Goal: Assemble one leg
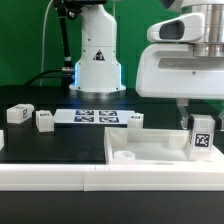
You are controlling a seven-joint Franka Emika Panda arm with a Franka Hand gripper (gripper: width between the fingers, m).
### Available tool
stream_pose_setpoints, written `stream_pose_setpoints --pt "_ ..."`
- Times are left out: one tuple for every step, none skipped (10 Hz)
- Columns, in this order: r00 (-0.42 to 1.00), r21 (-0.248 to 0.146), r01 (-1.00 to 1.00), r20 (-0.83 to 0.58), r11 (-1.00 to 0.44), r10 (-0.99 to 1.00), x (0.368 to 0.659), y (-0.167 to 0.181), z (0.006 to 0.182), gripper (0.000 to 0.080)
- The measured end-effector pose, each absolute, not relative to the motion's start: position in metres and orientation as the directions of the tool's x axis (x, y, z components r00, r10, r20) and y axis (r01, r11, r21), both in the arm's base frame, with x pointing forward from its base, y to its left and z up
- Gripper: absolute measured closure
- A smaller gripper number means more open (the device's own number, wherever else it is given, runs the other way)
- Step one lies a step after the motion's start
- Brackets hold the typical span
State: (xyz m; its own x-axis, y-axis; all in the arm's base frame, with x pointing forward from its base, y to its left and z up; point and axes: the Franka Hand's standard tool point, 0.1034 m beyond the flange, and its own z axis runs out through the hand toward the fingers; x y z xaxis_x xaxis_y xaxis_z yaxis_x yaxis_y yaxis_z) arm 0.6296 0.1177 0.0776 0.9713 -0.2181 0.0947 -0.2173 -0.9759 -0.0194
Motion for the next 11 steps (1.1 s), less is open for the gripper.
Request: stream_pose_setpoints --pt "0.953 -0.023 -0.288 0.092 -0.957 -0.289 0.629 0.115 0.077 0.0509" --pt "0.931 -0.025 -0.352 0.092 -0.936 -0.352 0.629 0.111 0.077 0.0509" --pt "0.894 -0.030 -0.438 0.091 -0.899 -0.439 0.629 0.109 0.077 0.0504" --pt "0.870 -0.029 -0.483 0.093 -0.875 -0.484 0.629 0.106 0.077 0.0504" --pt "0.853 -0.028 -0.514 0.093 -0.857 -0.514 0.629 0.104 0.077 0.0498" --pt "0.834 -0.025 -0.545 0.092 -0.838 -0.545 0.628 0.101 0.077 0.0498" --pt "0.829 -0.025 -0.552 0.091 -0.833 -0.552 0.628 0.100 0.077 0.0498" --pt "0.829 -0.025 -0.552 0.091 -0.834 -0.551 0.628 0.100 0.076 0.0392" --pt "0.829 -0.025 -0.552 0.091 -0.834 -0.551 0.628 0.100 0.076 0.0225" --pt "0.829 -0.025 -0.552 0.091 -0.834 -0.551 0.628 0.100 0.076 0.0225" --pt "0.829 -0.025 -0.552 0.091 -0.834 -0.551 0.628 0.100 0.076 0.0163"
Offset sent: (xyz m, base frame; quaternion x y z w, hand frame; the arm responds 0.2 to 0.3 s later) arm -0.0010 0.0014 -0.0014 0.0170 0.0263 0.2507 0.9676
